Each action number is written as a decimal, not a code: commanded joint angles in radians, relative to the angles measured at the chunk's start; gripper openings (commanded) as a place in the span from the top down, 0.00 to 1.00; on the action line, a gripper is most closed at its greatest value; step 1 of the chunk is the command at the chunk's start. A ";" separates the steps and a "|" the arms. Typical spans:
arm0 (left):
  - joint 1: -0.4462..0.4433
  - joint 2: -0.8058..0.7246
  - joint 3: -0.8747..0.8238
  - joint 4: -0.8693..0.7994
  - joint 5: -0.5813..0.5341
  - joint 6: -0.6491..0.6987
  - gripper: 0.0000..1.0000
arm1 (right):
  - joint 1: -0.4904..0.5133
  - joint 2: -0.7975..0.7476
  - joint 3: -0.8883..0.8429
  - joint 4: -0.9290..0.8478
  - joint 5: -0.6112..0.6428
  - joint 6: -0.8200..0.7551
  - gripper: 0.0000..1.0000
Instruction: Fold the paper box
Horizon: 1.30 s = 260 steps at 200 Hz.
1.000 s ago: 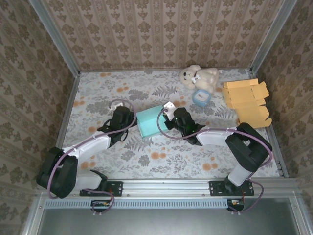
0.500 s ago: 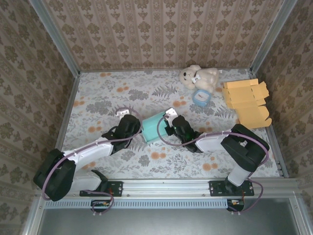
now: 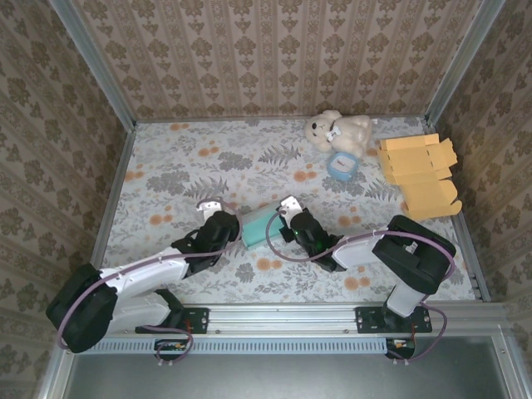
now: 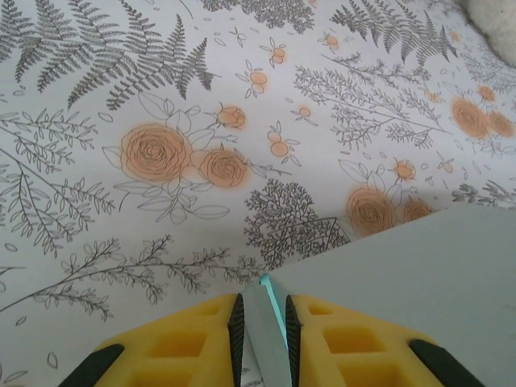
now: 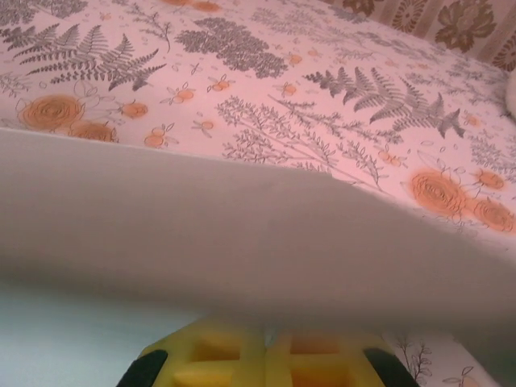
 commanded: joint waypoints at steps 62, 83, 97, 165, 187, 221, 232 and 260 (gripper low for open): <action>-0.057 -0.024 -0.059 -0.021 -0.041 -0.044 0.76 | 0.052 -0.019 -0.076 -0.057 -0.026 0.048 0.93; -0.060 -0.024 -0.059 -0.024 -0.048 -0.045 0.76 | 0.064 -0.033 -0.087 -0.073 -0.020 0.057 0.91; -0.061 -0.025 -0.060 -0.028 -0.056 -0.046 0.76 | 0.069 -0.043 -0.090 -0.093 -0.016 0.063 0.90; -0.064 -0.021 -0.061 -0.032 -0.070 -0.046 0.76 | 0.079 -0.141 -0.119 -0.200 -0.030 0.124 0.67; -0.063 -0.020 -0.063 -0.032 -0.074 -0.046 0.76 | 0.081 -0.189 -0.127 -0.251 -0.028 0.125 0.65; -0.065 -0.018 -0.062 -0.032 -0.075 -0.048 0.76 | 0.082 -0.271 -0.153 -0.317 -0.023 0.137 0.60; -0.064 -0.018 -0.062 -0.032 -0.075 -0.048 0.76 | 0.083 -0.335 -0.160 -0.346 -0.020 0.141 0.58; -0.066 -0.023 -0.059 -0.038 -0.078 -0.046 0.76 | 0.085 -0.445 -0.177 -0.428 0.000 0.151 0.56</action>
